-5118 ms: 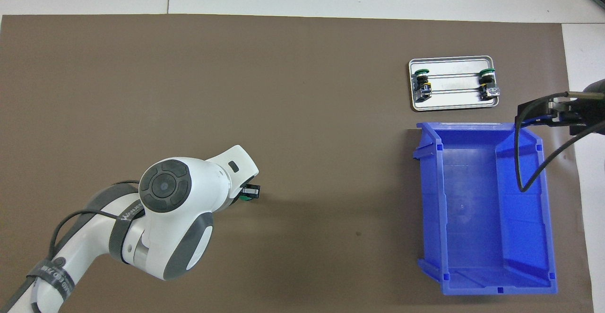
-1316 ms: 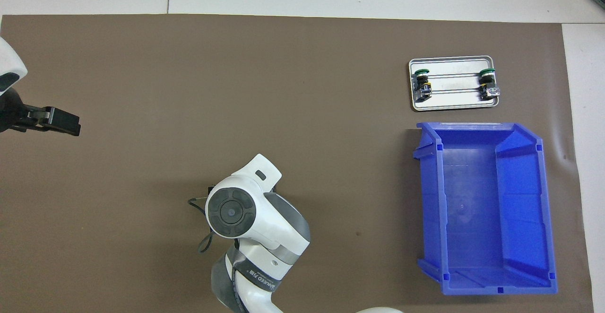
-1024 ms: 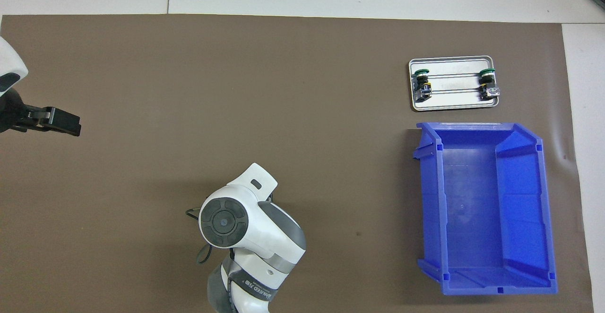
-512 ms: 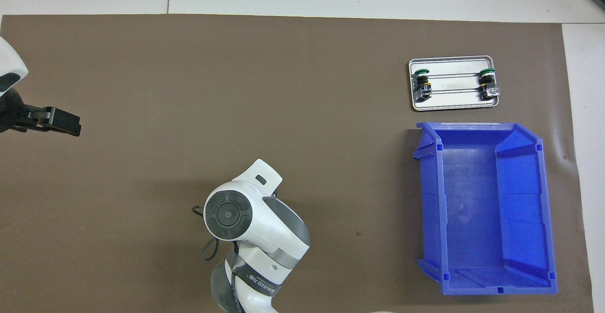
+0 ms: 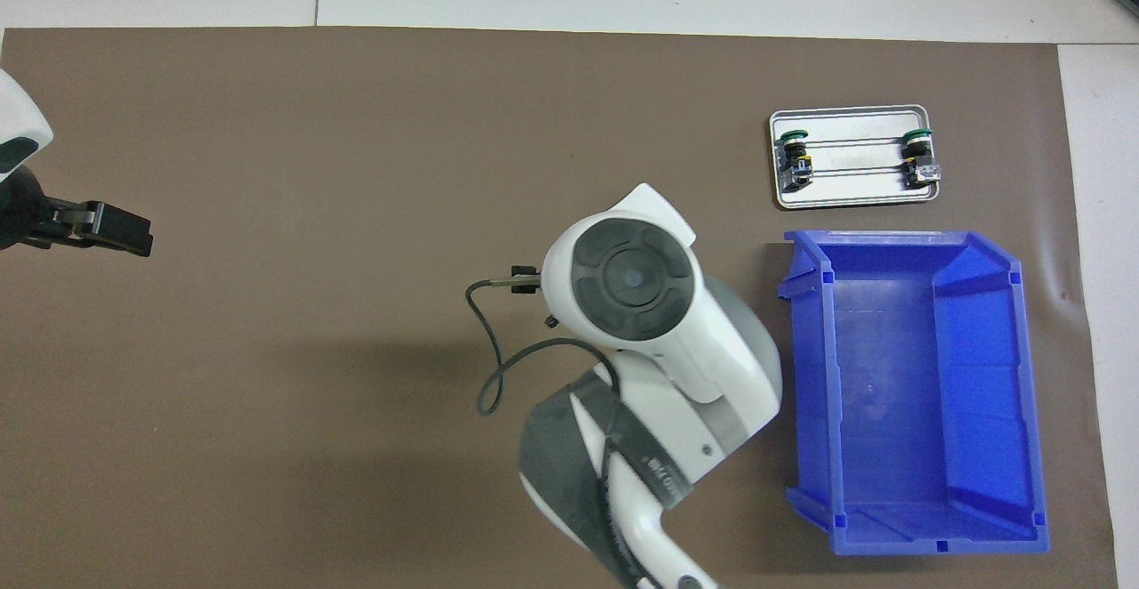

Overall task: Place and press button with both arms
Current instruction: 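Carry the green button over the blue bin with the right gripper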

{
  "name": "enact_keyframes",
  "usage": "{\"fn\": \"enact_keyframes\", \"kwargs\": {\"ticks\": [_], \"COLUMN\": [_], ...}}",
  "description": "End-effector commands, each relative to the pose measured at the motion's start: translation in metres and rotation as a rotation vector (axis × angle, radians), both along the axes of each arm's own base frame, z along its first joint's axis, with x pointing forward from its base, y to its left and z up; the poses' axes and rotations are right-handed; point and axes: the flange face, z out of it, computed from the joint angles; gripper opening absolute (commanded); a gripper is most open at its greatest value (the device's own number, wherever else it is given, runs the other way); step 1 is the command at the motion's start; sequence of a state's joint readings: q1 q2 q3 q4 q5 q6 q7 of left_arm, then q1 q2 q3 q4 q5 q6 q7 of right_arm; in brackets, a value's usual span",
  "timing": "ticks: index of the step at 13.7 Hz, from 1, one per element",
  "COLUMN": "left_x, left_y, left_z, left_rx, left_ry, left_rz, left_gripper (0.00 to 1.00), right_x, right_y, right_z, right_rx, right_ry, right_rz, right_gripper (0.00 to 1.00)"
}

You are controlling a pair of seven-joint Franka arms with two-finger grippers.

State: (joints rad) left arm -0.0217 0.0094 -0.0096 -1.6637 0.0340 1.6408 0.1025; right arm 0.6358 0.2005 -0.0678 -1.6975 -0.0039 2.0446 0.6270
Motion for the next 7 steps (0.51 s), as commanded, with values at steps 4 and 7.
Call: {"fn": "enact_keyframes", "kwargs": {"ticks": [4,7], "left_x": [-0.008,-0.007], "left_y": [0.001,0.001], "left_z": [0.002,0.001], "left_rx": [0.018,0.018], "left_ry": [-0.013,-0.01], "left_rz": [0.002,0.002], "left_gripper": [1.0,1.0], "right_x": [0.03,0.023], "right_y": [-0.208,-0.311], "right_z": [0.023,-0.004], "right_rx": [-0.057,-0.065], "right_ry": [0.08,0.097], "right_rz": [0.074,0.101], "right_gripper": [0.0,0.0]}}
